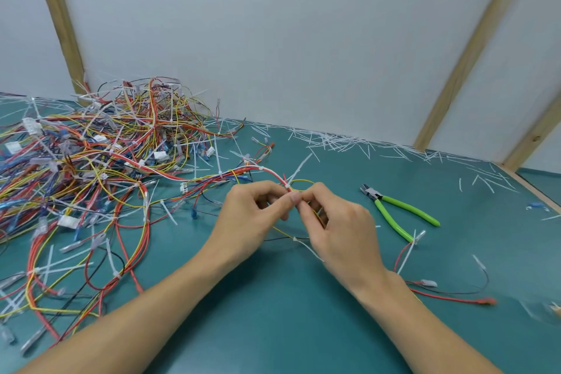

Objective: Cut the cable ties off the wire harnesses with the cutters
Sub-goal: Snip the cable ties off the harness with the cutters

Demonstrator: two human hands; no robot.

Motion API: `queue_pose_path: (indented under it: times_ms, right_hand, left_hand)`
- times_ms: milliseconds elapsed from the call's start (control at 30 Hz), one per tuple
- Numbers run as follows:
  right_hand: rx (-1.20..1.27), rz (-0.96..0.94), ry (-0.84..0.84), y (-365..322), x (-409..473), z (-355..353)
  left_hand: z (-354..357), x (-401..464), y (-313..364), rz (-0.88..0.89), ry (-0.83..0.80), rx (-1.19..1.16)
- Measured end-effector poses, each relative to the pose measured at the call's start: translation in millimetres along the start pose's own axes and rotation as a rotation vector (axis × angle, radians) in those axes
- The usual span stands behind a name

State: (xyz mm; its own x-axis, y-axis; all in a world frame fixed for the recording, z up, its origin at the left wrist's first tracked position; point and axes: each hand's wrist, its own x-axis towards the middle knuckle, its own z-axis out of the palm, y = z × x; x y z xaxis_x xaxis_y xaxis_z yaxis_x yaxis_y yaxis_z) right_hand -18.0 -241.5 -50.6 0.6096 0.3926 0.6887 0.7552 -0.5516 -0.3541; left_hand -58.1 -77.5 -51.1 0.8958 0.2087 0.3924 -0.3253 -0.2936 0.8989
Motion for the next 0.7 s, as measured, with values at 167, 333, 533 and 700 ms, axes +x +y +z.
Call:
queue_pose_path:
  times_ms: [167, 333, 533, 700]
  right_hand:
    - [-0.016, -0.031, -0.042, -4, -1, -5]
    - [-0.004, -0.051, -0.034, 2, 2, -5]
    - [0.192, 0.262, -0.093, 13, 4, -6]
    - [0.133, 0.388, -0.299, 17, 5, -9]
  left_hand:
    - [-3, 4, -1, -0.058, 0.018, -0.055]
    - [-6, 5, -5, -0.073, 0.102, -0.035]
    - [-17, 13, -14, -0.171, 0.218, -0.089]
    - [-19, 15, -16, -0.205, 0.238, -0.148]
